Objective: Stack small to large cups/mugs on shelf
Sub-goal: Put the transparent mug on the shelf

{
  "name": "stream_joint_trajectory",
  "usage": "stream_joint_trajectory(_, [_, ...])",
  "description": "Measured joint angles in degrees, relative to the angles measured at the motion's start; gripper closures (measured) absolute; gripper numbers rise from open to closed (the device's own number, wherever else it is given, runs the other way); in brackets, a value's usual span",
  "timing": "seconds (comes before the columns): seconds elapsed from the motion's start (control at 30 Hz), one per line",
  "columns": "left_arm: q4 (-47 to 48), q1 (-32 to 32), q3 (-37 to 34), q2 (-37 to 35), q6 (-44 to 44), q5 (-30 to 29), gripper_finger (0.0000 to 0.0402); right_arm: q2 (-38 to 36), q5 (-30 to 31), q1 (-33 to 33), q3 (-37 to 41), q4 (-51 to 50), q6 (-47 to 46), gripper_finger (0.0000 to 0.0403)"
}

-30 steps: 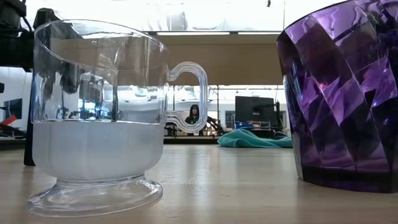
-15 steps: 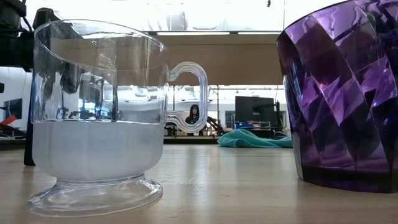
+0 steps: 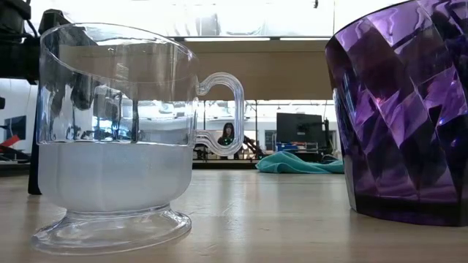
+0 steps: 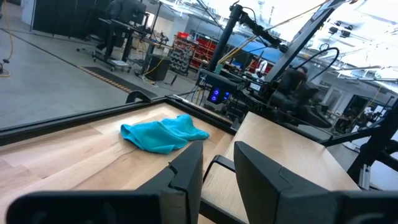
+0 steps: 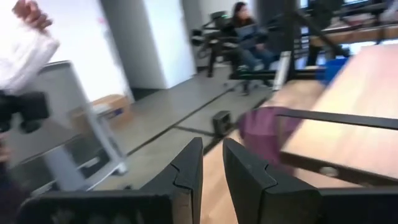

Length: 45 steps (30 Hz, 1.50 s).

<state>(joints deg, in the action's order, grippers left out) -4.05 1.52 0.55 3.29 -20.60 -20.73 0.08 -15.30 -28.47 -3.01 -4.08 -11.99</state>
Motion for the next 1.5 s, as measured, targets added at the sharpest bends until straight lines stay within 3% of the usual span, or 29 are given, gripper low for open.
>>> stream_joint_trajectory(0.4, [-0.02, 0.00, -0.01, 0.01, 0.01, -0.32, 0.0324, 0.00, 2.41, 0.00, 0.01, -0.02, 0.58, 0.0344])
stream_joint_trajectory(0.7, [0.00, 0.00, -0.01, 0.00, 0.02, -0.20, 0.0324, 0.00, 24.14, 0.00, 0.01, -0.07, 1.30, 0.0344])
stream_joint_trajectory(1.03, [0.00, 0.00, 0.01, 0.00, 0.02, 0.07, 0.0324, 0.00, 34.85, 0.00, 0.00, -0.11, -2.09, 0.0344])
stream_joint_trajectory(1.17, [0.00, 0.00, -0.01, 0.00, 0.00, 0.07, 0.0324, 0.00, 35.93, 0.00, 0.00, 0.04, -0.75, 0.0344])
stream_joint_trajectory(1.5, [-3.94, -0.02, 0.16, 0.15, -0.20, -0.48, 0.0324, 0.00, 35.95, 0.00, 0.00, 0.07, -9.86, 0.0344])
